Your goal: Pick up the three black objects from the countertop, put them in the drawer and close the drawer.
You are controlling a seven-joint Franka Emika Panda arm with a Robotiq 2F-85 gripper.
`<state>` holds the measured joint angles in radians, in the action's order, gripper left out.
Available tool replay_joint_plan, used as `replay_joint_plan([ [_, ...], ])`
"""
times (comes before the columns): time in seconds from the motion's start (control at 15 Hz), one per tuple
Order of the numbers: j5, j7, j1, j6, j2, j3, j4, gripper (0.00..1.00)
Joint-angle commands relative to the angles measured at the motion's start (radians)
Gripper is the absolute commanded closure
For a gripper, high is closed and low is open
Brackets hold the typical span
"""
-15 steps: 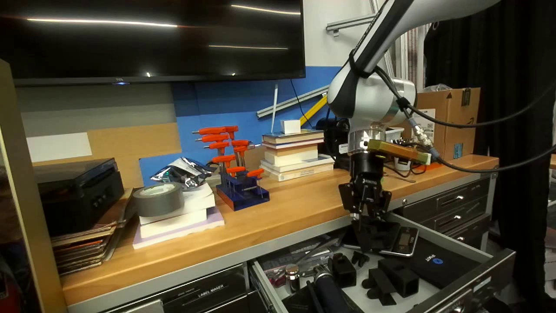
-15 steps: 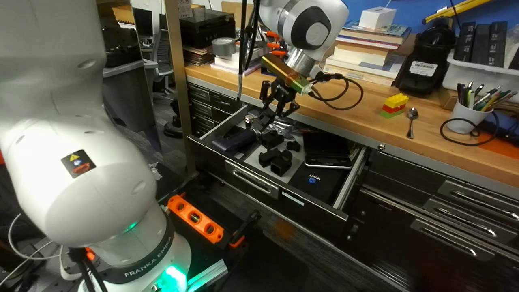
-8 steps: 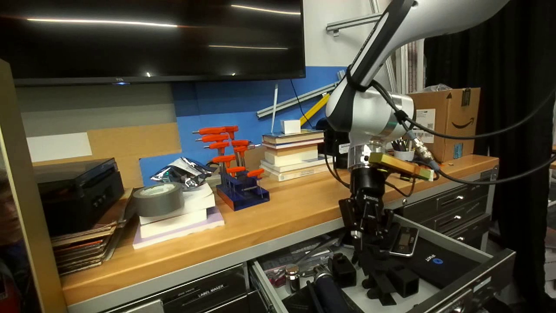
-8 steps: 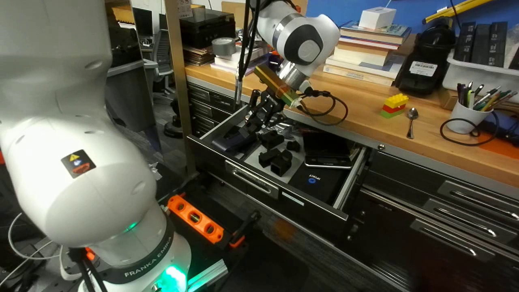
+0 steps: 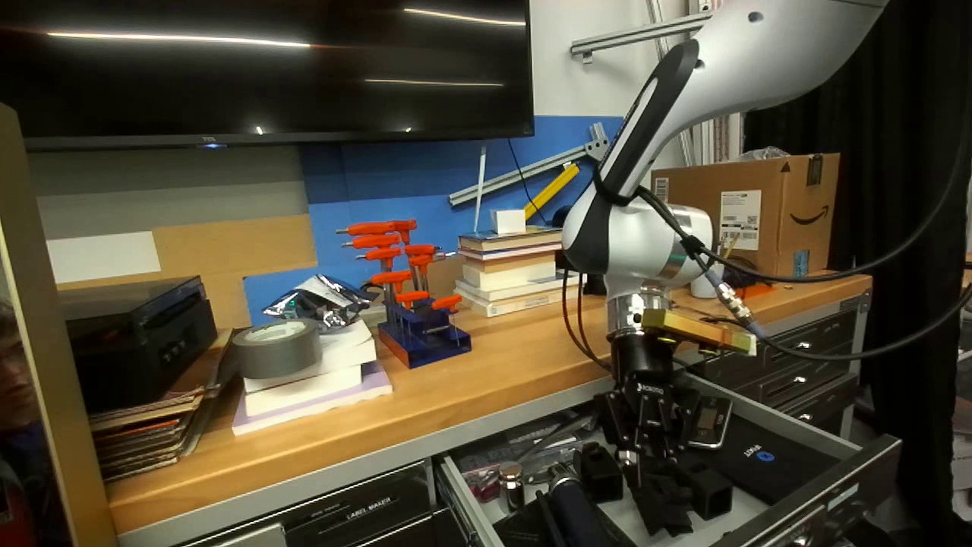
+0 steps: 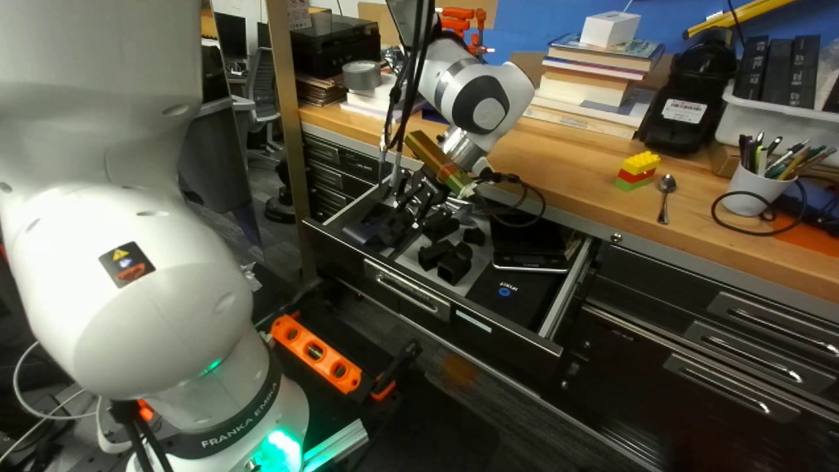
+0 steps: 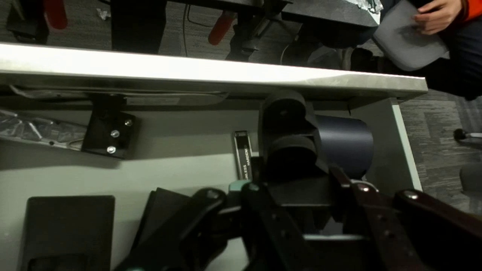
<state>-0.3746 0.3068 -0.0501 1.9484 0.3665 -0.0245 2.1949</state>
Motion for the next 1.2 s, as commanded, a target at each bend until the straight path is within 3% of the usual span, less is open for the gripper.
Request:
replay_joint_plan([
  [0.0, 0.032, -0.018, 0.007, 0.014, 0.034, -0.016, -0.022, 0.76],
  [0.33, 0.065, -0.029, 0.01, 0.016, 0.068, -0.023, -0.039, 0.75],
  [0.4, 0.073, -0.037, 0.01, 0.014, 0.073, -0.022, -0.042, 0.36],
  [0.53, 0.081, -0.046, 0.009, 0.013, 0.077, -0.022, -0.046, 0.31],
  [0.8, 0.094, -0.065, 0.008, 0.014, 0.076, -0.02, -0.048, 0.01],
  [1.0, 0.132, -0.126, 0.016, 0.031, 0.015, 0.001, -0.016, 0.0],
  [1.13, 0.181, -0.232, 0.028, 0.047, -0.058, 0.03, 0.026, 0.0],
])
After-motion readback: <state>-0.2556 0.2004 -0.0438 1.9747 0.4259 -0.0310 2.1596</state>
